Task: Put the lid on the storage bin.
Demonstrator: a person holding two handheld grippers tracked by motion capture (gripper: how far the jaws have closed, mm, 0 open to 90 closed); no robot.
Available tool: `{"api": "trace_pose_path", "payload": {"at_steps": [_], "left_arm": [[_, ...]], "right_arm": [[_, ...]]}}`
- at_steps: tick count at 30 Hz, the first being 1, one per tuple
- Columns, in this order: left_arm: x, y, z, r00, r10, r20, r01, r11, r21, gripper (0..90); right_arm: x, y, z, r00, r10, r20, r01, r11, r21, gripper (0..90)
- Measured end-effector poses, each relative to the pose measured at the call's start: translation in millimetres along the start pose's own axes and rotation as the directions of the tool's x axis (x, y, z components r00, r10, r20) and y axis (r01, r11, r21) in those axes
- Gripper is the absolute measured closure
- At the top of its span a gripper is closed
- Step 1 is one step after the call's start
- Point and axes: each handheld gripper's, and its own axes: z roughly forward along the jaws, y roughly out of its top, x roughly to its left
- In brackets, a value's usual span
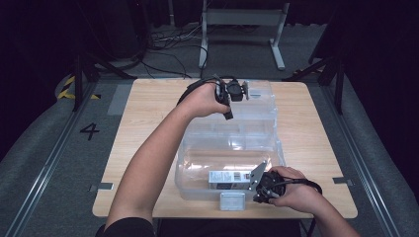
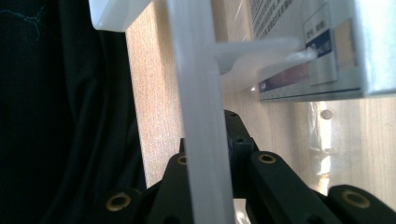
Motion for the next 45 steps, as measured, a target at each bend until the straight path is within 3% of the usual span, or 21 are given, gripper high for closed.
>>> {"api": "trace_pose_path", "payload": {"at_steps": [6, 8, 12, 24, 33, 38, 45], "left_arm": [[-0.9, 2.4, 0.1, 1.0, -0.002, 0.002, 0.002, 1.0, 0.004, 86.5], [-2.9, 4.0, -0.2, 1.0, 0.007, -0.007, -0.007, 0.9999, 0.008, 86.6], [-6.2, 4.9, -0.9, 0.9996, 0.013, -0.023, -0.013, 0.9999, 0.008, 87.0], [-13.0, 5.9, -5.8, 0.998, 0.052, -0.036, -0.052, 0.9987, 0.005, 87.4], [-26.5, 11.2, -16.1, 0.9954, 0.089, -0.036, -0.088, 0.9954, 0.037, 88.0], [-34.8, 13.6, -20.7, 0.9933, 0.109, -0.039, -0.107, 0.9927, 0.056, 88.1], [-49.6, 10.9, -26.3, 0.9906, 0.122, -0.062, -0.12, 0.992, 0.04, 88.5]], "right_arm": [[-0.3, 0.9, 0.6, 1.0, 0.007, 0.004, -0.007, 1.0, 0.0, 87.0], [-0.2, 1.1, 0.5, 0.9998, 0.011, -0.015, -0.011, 1.0, -0.005, 86.8], [1.0, 1.0, -0.1, 0.9987, 0.05, -0.006, -0.05, 0.999, 0.006, 86.6], [0.1, 1.1, 0.6, 0.9973, 0.074, -0.004, -0.074, 0.997, -0.004, 86.3], [0.0, 1.2, 1.0, 0.9961, 0.088, 0.005, -0.088, 0.996, -0.006, 86.1], [-0.4, 1.0, 0.1, 0.9959, 0.089, -0.014, -0.089, 0.996, -0.004, 86.0], [-0.8, 1.0, 0.4, 0.9957, 0.092, -0.009, -0.092, 0.996, -0.002, 85.9]]}}
